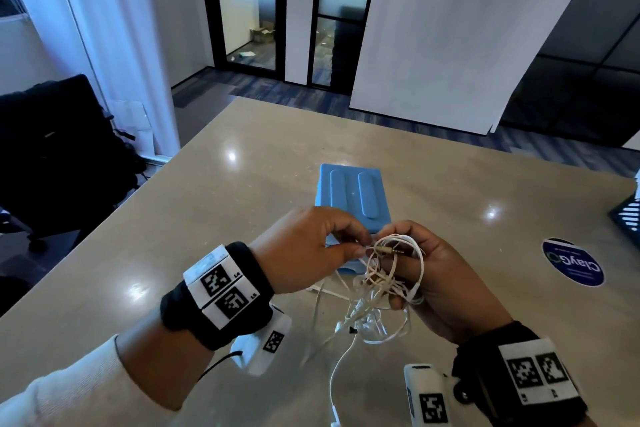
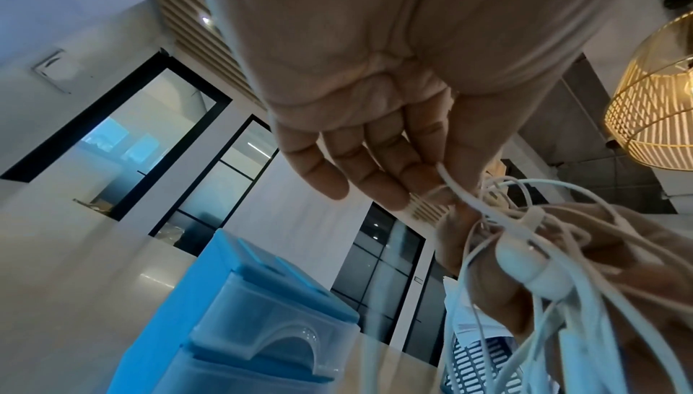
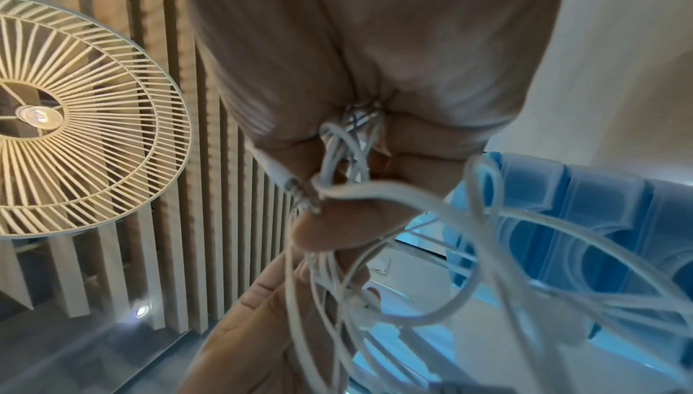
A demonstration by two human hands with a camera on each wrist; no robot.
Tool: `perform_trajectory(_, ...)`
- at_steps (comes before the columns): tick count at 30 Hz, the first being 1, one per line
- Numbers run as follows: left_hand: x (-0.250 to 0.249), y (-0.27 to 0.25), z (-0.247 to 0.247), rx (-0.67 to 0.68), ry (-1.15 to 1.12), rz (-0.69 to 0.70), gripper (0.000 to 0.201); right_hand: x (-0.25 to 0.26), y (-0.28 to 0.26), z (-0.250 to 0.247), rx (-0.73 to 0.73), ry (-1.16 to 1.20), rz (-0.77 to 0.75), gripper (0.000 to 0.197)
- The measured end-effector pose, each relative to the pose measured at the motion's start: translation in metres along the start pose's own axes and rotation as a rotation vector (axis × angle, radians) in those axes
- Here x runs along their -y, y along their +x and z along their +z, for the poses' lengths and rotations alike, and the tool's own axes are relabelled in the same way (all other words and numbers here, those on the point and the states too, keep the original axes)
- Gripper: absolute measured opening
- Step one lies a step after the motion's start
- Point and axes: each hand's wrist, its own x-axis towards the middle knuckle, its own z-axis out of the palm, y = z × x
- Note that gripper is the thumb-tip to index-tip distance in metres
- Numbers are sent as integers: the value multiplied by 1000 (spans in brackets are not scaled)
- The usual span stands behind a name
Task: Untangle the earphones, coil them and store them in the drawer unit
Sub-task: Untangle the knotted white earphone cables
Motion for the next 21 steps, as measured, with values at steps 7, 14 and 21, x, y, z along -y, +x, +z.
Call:
perform_trajectory(7, 7, -1, -7, -28, 11, -76, 8, -5, 1, -2, -25, -91, -22, 29)
perform_trajectory(14, 16, 0, -13, -79, -191, -207, 12, 2, 2, -5, -88, -38, -12, 23)
perform_trajectory(21, 36, -3, -31, -358, -452, -426, 11, 11, 3, -12, -200, 75, 0, 28)
